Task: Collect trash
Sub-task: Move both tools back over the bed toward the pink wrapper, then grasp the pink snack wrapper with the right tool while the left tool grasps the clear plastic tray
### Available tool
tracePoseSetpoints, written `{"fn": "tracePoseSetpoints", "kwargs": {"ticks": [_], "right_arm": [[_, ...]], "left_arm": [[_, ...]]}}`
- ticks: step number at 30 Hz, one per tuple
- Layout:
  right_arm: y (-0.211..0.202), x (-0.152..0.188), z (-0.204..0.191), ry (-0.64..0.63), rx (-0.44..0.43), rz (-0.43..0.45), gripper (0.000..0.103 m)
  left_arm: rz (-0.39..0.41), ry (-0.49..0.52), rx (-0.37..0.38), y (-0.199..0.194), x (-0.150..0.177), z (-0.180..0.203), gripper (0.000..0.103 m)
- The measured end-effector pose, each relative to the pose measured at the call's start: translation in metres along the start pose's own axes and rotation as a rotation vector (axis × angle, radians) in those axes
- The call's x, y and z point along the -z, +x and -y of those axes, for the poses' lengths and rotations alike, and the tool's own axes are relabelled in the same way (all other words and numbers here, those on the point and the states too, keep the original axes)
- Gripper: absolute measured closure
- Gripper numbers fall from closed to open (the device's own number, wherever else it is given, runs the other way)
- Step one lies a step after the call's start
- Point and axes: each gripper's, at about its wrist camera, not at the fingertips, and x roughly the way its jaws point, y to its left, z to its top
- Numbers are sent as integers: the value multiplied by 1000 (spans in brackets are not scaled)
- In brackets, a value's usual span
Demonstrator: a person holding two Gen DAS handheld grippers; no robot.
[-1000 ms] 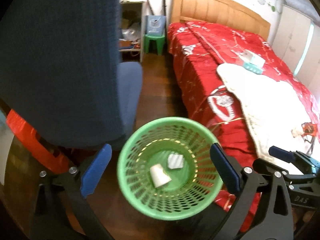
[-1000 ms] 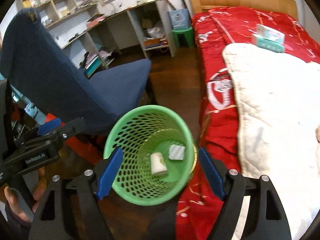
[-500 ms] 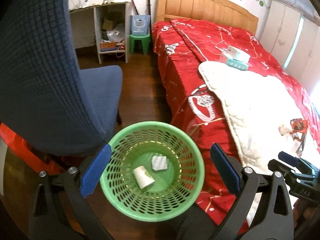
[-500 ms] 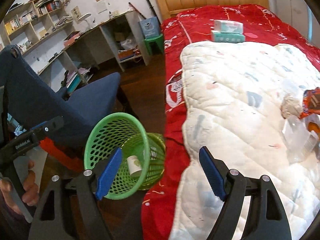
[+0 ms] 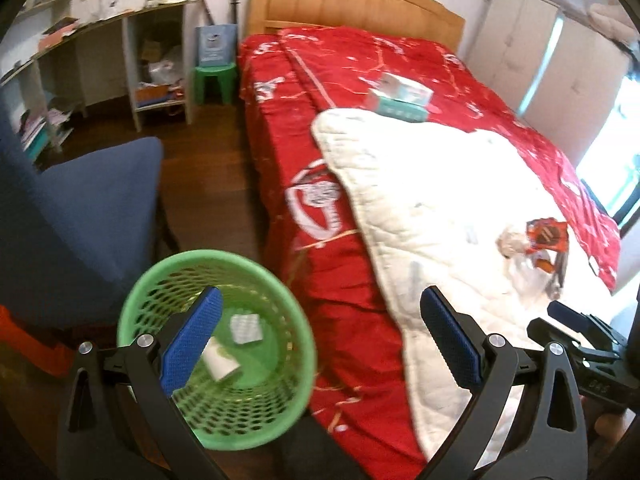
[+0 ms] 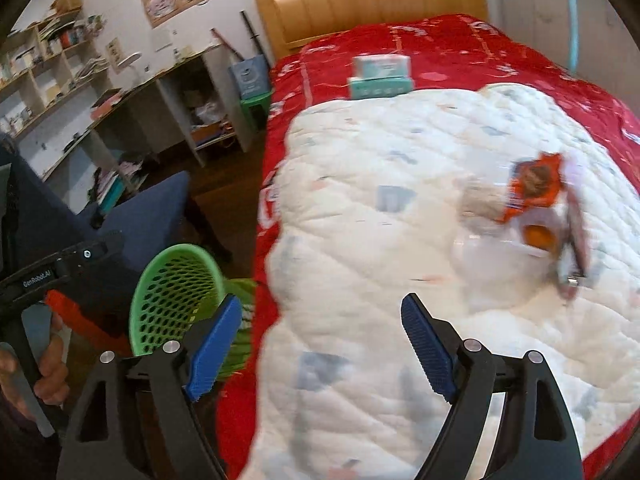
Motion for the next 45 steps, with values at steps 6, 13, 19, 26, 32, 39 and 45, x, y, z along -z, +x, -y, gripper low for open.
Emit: {"fn": "tracePoseSetpoints", "kwargs": {"ticks": [6,13,19,26,32,39,45], "right_arm": [[-18,-1,57,57,87,30,24],[-35,-9,130,144,166,57,24],[-35,-26,172,138,176,56,24],[-17,-37,205,89,150,2,27],[1,-47,228,32,82,-37,27],[27,-58,245,-42,-19,-70,27],[41,-67,254,-71,-121,-76,24]], "left_arm": [[-8,52,33,10,-4,37,7],[-29,91,85,22,-10,72,11],[-46,141,133,33,-13,105,20],[-80,232,228,48,-6,154,30],[-132,281,316,66,3,185,39],[-173,366,378,86,8,220,40],[-204,425,413,102,14,245,43]]}}
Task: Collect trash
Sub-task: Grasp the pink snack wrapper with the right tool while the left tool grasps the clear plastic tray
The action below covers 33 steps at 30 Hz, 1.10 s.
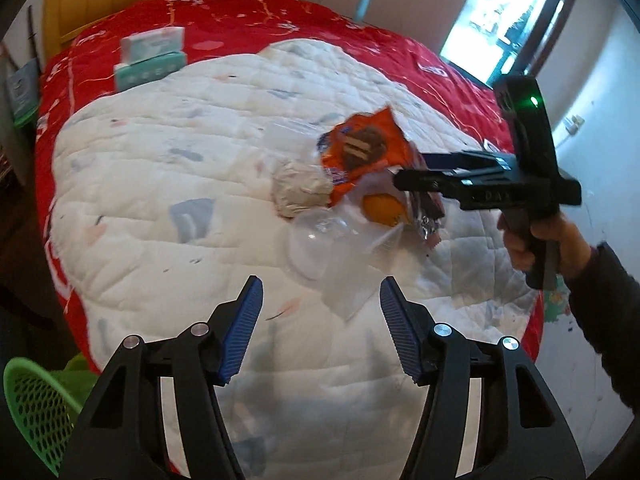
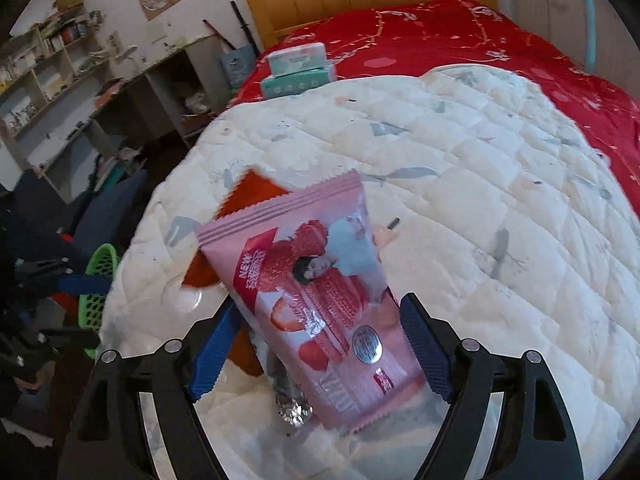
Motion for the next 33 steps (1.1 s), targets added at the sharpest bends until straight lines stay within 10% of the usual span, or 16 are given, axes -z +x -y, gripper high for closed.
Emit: {"fn": "tracePoseSetpoints", "kwargs": {"ticks": [21,33], "right_arm": [[7,13,30,93,-130,-3,22],[-19,26,-4,79,-99,48,76]], "left_arm": [[-43,14,10,42,-4,17,98],[-16,2,13,21,0,16,99]]}}
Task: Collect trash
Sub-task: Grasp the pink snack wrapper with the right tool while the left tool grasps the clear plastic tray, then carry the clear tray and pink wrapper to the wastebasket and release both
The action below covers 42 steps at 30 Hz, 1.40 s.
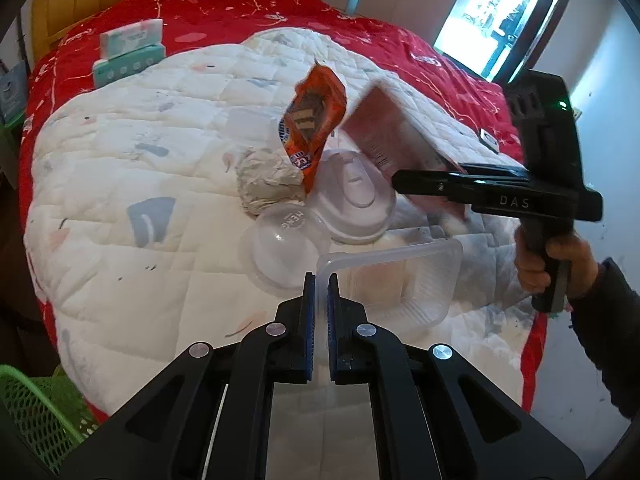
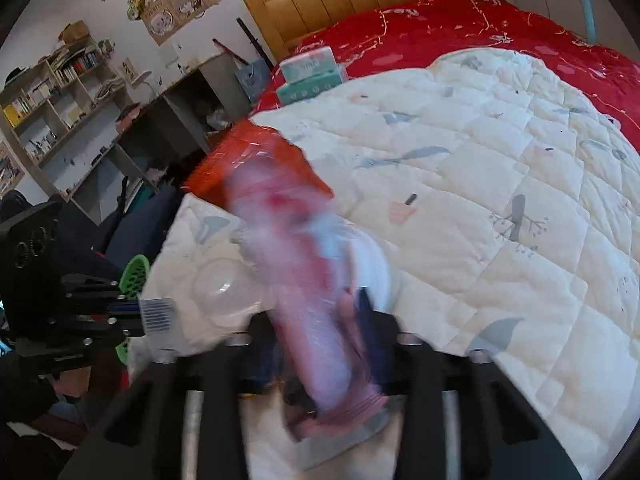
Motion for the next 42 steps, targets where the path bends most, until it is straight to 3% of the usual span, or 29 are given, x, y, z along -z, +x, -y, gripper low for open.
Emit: {"fn": "tracePoseSetpoints", "kwargs": {"ticks": [7,17,30,42], "right_arm": [[-20,8,-43,-35,27,53,94],[-35,16,-121,-51,-49,114,95],[22,21,-237,-128,-203,49,95],[70,17,-306,-155,-287,-13,95]], "left_arm": [[33,-29,-10,-28,11,-11,99],[116,-125,-67,-96,47,-57,99],[163,-351,-283,-177,120,-163,99],[99,-557,-441,-195,181,-246,99]]}}
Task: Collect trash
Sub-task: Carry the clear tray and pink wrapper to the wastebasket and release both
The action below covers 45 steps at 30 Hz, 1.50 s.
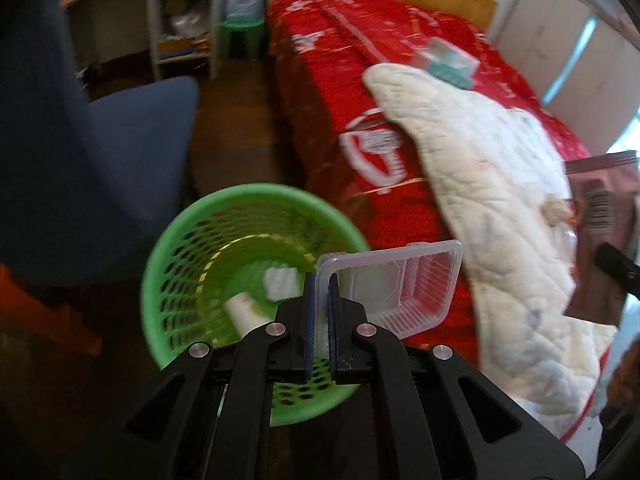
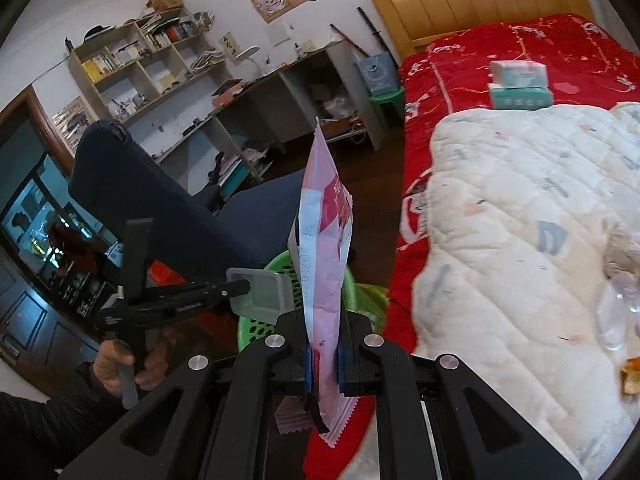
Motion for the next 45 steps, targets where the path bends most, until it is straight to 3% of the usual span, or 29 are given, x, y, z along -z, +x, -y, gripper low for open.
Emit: {"fn": "tracePoseSetpoints", "kwargs": {"ticks": [9,14,21,26,30,33,36,40,45], "right_arm": [[39,-4,-24,4,-54,-42,94],[57,-3,-34,-4,-82,-70,92],[82,-3,-48,-8,-107,-106,91],[102,1,-54,1,-110,-140,87],[114,4,-59,-4,-104,-159,85],[121,7,-62,6,-104,-170,75],[125,8,-63,17,-102,-172,56],[128,11,-64,13,-99,-184,46],[120,14,-62,18,-89,-171,46]], "left_arm": [[-48,-68,-56,18,4,-35,96],[-63,-104,-66,23,8,-49,78],[-52,-132,-63,17,12,-60,75],[-34,-146,-67,8,11,-65,60],[-17,-153,-61,2,9,-69,60],[-13,-162,-53,-1,9,-71,60],[-8,-164,-53,-3,9,-72,58],[1,-166,-47,-7,7,-71,55],[6,-155,-41,-9,6,-64,54]]}}
